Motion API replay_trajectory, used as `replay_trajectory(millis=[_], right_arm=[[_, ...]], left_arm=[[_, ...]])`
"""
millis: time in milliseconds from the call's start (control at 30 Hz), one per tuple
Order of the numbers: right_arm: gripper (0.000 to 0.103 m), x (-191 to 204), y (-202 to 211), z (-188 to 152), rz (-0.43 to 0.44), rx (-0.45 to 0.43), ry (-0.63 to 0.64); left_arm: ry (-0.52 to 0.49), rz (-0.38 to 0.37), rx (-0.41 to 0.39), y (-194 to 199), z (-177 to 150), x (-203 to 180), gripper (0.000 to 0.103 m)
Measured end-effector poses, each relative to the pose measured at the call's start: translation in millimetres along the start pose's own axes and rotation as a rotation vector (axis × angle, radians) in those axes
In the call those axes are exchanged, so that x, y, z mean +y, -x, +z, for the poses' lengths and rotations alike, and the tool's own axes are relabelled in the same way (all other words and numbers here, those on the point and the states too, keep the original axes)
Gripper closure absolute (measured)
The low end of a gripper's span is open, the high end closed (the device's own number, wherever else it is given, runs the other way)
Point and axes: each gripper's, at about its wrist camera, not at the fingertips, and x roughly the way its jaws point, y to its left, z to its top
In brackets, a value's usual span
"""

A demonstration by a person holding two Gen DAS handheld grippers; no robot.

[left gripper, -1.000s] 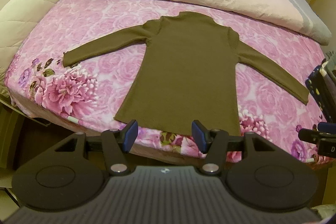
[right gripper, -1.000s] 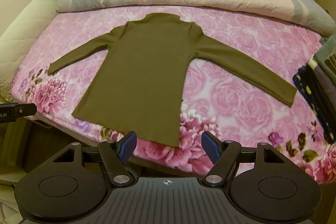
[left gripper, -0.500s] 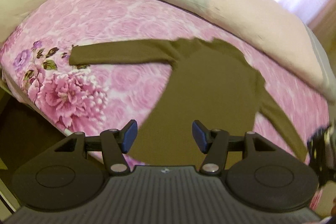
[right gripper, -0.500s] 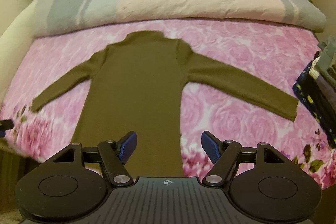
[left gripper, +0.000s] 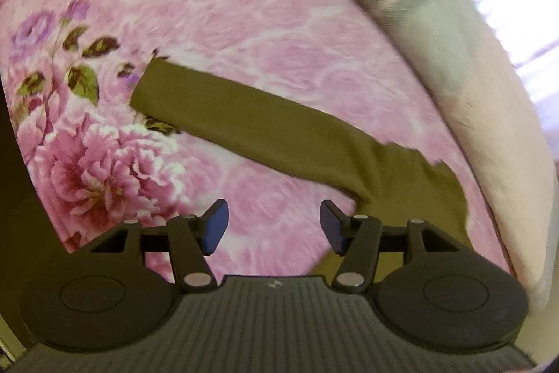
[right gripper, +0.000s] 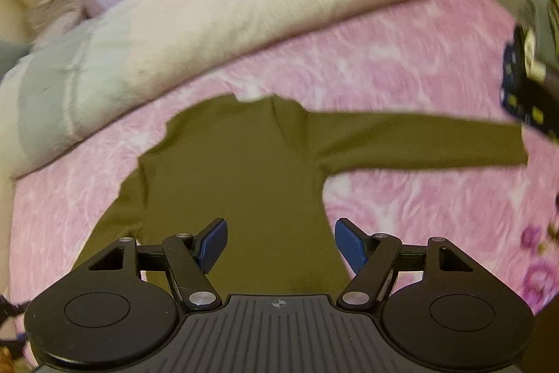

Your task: Fold clothes

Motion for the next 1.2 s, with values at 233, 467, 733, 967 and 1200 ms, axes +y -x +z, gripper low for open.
replay_trajectory(millis=[233,467,733,967,1200], right_arm=[[0.032,-1,-60,-15,-0.103,0.131,-0.082],[0.032,-8,-110,-43,-0.191,0.225,-0.066],[0.032,-13,-150,-64,-0.193,0.265,-0.02],[0.032,-32,-163,-66,-0.182,0.258,-0.006],[0.032,-71,-146,-52,-0.2,0.205,-0.044]], left_arm=[[0.215,0.027,0.038,-79,28,60,0.049],[0.501,-0.064,-0.09,-122,34,123,0.053],[0.637,-0.19,-0.303,-141,9,151,0.063],[0.592,-0.168,-0.376,-149,10,141,0.093],[0.383,-0.212,-0.505,-112,17,76,0.1]])
